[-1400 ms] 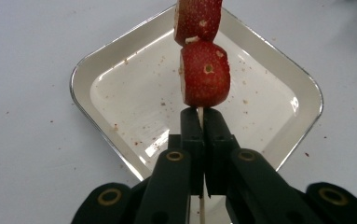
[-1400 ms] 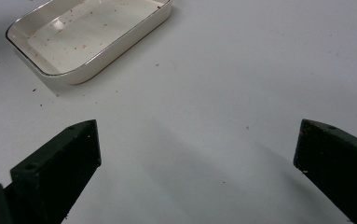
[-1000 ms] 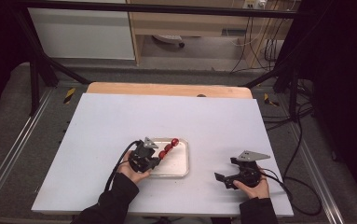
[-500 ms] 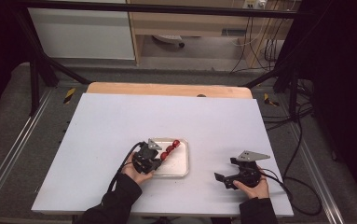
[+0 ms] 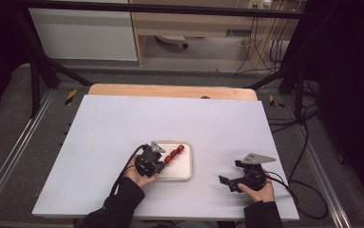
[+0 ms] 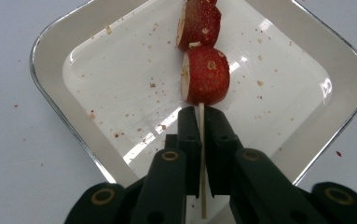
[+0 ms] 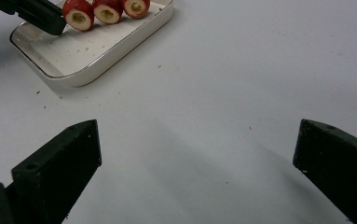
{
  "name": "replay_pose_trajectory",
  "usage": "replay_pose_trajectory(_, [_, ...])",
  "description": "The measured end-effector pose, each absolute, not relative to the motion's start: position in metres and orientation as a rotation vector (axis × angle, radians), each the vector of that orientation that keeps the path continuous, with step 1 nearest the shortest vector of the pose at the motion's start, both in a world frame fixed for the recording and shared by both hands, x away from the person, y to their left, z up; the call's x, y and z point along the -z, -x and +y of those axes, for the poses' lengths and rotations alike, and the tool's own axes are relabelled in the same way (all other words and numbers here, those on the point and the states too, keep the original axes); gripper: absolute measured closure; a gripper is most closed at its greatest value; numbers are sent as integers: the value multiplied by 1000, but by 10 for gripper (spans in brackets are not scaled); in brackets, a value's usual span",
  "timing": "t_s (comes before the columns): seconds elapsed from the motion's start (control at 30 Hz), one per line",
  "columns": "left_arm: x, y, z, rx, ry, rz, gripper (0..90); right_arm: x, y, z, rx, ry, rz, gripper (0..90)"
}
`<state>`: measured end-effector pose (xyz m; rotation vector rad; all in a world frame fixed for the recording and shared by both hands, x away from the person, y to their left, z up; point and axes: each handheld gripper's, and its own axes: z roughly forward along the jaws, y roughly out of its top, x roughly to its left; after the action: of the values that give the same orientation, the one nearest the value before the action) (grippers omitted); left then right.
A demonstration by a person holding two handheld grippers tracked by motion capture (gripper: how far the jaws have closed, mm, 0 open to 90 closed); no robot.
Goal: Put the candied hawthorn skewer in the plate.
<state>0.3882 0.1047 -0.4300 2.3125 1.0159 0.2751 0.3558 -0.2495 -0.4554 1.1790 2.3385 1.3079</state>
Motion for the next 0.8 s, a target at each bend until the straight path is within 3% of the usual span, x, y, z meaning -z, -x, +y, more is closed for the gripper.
replay_pose_trajectory(0.13, [425,-386,109,-279,-2301,971,767,455,-356,-249,-1309,-1184,2339,15])
replay_pose_trajectory(0.5, [412,-378,136,-245,-2265,868,415,455,-356,-250,-1309,-1185,2338,14])
replay_pose_trajectory(0.8, [411,-373,174,-247,-2230,887,183,455,-356,-250,-1308,-1186,2338,13])
